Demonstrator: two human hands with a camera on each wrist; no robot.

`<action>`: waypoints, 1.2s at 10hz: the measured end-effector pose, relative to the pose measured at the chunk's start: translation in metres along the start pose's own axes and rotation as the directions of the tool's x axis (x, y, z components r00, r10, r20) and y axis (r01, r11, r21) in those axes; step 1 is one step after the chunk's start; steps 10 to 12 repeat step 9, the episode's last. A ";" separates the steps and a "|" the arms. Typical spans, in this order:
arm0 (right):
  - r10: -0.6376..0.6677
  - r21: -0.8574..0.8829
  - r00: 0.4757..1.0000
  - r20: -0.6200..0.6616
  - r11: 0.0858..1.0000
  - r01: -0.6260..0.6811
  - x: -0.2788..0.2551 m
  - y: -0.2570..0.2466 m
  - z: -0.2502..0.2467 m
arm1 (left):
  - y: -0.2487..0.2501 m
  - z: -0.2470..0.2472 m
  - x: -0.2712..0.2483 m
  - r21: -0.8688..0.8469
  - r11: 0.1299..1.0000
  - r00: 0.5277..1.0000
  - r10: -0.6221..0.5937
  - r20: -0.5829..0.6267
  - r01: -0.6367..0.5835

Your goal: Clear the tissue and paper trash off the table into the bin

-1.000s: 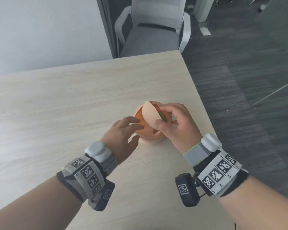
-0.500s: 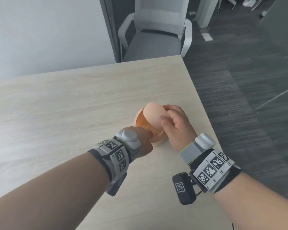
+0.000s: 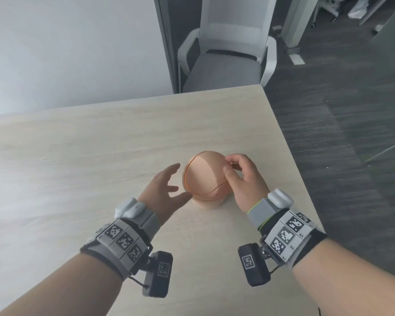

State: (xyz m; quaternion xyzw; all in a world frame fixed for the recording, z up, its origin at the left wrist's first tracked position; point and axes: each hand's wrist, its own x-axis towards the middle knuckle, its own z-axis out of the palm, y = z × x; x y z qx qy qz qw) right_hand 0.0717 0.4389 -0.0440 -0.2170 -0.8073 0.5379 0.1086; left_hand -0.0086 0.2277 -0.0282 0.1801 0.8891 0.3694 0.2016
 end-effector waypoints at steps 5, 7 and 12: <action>-0.229 -0.335 0.906 0.355 0.874 0.352 -0.013 -0.071 0.141 | -0.101 -0.078 -0.078 0.081 0.985 0.984 -0.140 -0.113 0.149; -0.138 -0.488 0.925 0.354 0.816 0.308 -0.019 -0.088 0.152 | -0.124 -0.103 -0.097 0.013 0.993 0.993 -0.117 -0.012 0.117; 0.030 -0.596 0.945 0.325 0.782 0.180 -0.029 -0.114 0.145 | -0.119 -0.155 -0.101 -0.058 0.996 0.996 -0.069 -0.059 0.065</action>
